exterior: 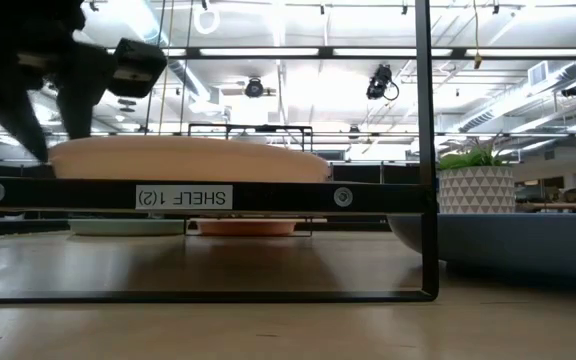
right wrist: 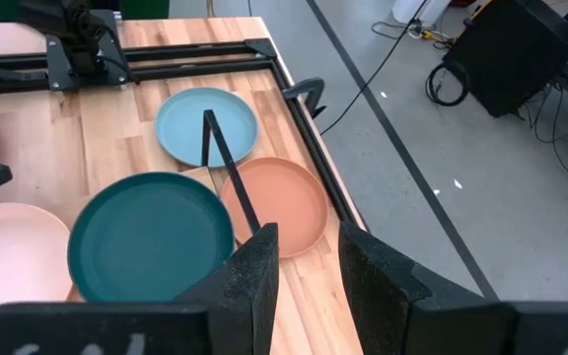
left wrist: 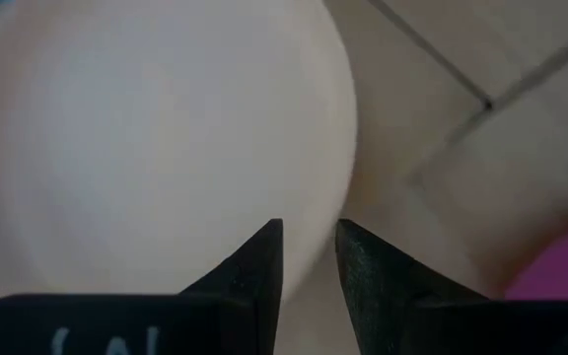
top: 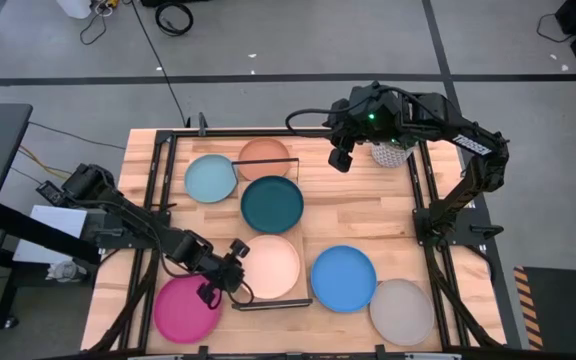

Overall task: Place and stack plates onto a shelf
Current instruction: Stack the light blue plate on top of the light brown plate on the shelf

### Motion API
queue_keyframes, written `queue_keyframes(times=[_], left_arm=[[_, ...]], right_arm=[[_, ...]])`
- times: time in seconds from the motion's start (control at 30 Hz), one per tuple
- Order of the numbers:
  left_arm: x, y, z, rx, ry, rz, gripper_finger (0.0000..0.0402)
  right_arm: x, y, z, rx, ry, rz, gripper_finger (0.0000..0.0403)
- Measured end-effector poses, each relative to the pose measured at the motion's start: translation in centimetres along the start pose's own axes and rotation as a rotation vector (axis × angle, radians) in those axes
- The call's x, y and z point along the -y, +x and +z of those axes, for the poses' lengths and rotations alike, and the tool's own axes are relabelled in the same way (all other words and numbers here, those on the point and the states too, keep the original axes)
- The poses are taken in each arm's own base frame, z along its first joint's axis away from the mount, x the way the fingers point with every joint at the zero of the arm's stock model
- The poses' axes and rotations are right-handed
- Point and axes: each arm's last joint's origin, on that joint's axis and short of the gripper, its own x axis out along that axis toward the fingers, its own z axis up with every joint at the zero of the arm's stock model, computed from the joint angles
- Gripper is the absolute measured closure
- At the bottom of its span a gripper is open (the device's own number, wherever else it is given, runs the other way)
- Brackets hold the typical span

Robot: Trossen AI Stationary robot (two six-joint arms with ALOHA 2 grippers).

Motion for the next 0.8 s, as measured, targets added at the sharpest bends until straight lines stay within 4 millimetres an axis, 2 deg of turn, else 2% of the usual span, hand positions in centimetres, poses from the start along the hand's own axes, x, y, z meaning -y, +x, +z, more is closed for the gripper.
queue_keyframes(times=[0.13,0.3,0.47,0.63,0.8], left_arm=[[-0.2,0.0,0.6,0.056,-0.011,0.035,0.0297],[-0.1,-0.3,0.4,0.036,-0.064,0.026,0.0297],[-0.2,-3.0,1.5,0.129,-0.142,-0.006,0.0297],[-0.5,-5.3,0.5,0.097,-0.301,-0.001,0.0297],[-1.1,-7.2,-0.8,0.065,-0.406,0.096,0.0299]], right_arm=[[0.0,0.0,0.0,0.000,0.000,-0.003,0.0288],[0.0,0.0,0.0,0.000,-0.008,-0.005,0.0288],[0.1,0.0,0.0,-0.001,-0.014,-0.007,0.0288],[0.1,0.0,0.1,0.007,-0.038,-0.009,0.0288],[0.1,0.0,0.4,0.042,-0.048,-0.011,0.0288]])
